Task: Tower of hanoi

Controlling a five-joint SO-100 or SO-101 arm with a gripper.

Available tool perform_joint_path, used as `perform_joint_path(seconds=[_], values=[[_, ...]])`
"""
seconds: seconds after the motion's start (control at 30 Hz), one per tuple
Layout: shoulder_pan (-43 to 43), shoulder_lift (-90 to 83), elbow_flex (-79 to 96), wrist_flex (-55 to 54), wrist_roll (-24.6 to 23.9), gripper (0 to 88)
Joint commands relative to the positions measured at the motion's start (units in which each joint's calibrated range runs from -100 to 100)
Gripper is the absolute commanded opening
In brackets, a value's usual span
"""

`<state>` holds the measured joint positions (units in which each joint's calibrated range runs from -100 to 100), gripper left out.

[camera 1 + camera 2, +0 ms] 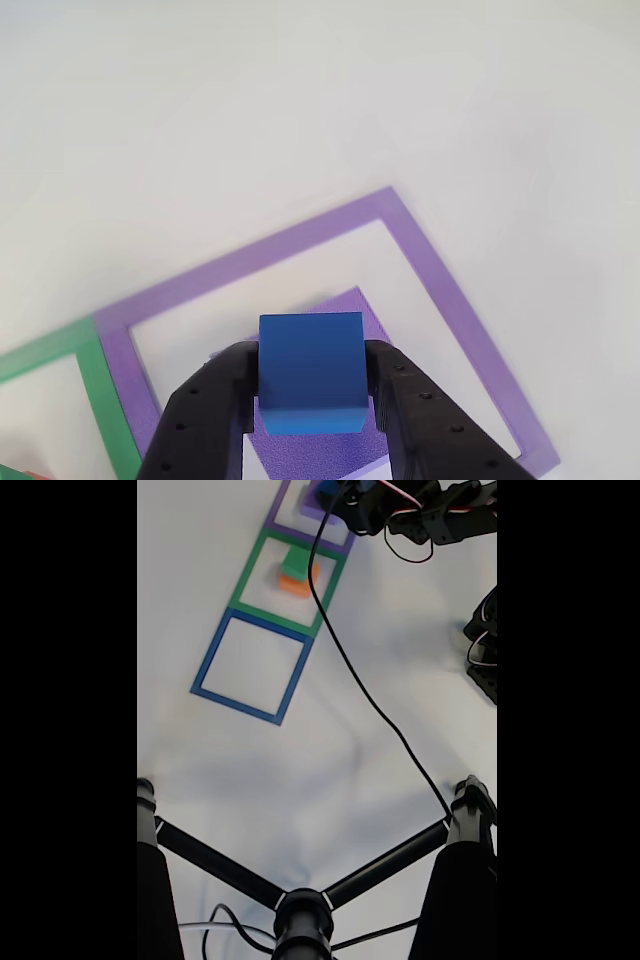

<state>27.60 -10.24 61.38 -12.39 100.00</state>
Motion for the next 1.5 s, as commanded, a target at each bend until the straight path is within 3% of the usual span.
perform_joint_path(seconds=[0.0,0.2,0.37,0.53,0.73,0.97,1.47], values=[[-1.1,-16.0,-9.4,24.1,0.0,3.1],[-3.6,-26.0,-28.3,58.0,0.0,2.6],[-8.0,-30.6,-40.5,75.3,0.0,2.6],[-13.2,-35.2,-47.7,87.9,0.0,2.6],[-18.2,-39.6,-48.0,91.9,0.0,2.6],[-20.5,-39.8,-39.3,83.7,0.0,2.6],[-19.2,-31.8,-3.9,32.7,0.0,2.8]])
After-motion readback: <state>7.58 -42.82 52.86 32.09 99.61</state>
